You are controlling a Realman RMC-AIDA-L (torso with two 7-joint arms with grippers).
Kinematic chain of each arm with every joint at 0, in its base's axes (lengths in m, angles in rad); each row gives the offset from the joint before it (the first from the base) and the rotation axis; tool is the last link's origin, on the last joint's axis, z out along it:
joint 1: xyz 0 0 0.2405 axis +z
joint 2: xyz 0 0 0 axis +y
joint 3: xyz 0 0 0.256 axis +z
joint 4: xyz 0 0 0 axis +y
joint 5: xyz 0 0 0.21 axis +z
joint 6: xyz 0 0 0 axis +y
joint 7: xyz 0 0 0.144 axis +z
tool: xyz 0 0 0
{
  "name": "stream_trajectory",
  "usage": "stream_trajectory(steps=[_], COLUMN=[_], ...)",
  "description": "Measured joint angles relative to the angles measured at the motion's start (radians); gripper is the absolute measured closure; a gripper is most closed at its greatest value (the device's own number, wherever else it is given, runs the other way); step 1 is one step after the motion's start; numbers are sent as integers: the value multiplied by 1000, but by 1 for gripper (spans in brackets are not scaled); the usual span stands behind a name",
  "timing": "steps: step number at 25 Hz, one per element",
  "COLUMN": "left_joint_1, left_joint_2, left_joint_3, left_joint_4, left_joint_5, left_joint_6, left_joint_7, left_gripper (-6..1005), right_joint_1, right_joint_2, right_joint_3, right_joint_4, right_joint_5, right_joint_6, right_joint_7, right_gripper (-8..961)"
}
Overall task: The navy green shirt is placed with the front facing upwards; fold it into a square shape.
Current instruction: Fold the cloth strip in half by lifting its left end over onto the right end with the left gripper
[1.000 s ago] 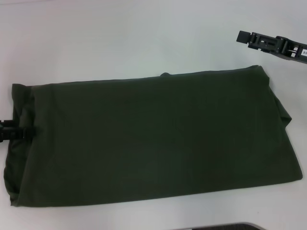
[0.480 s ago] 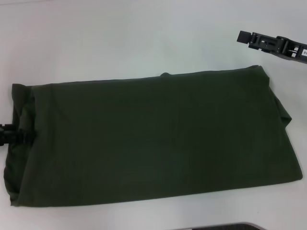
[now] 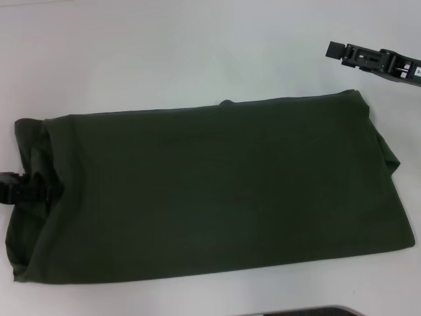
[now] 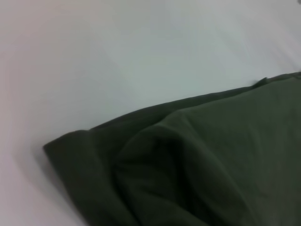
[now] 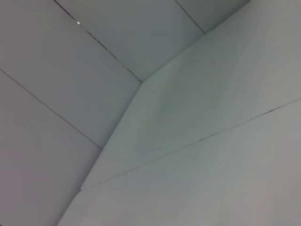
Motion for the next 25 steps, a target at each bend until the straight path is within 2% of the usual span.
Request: stream_trajectory(steps=[13,25], left_joint_1=[-28,-15], left_joint_2=[-7,-7], left_joint_3=[3,0], left_joint_4=[-1,8], left_joint_5=[-54,-69], left_joint_6=[39,9], left_joint_7=[27,36], left_gripper=[138,138], right_joint_1=[-2,-2], right_joint_2=[0,0], right_joint_3=[0,0], right_joint_4=[2,3], right_joint_5=[0,0], right_joint_6=[5,15], right_joint_7=[0,0], right_gripper=[37,37])
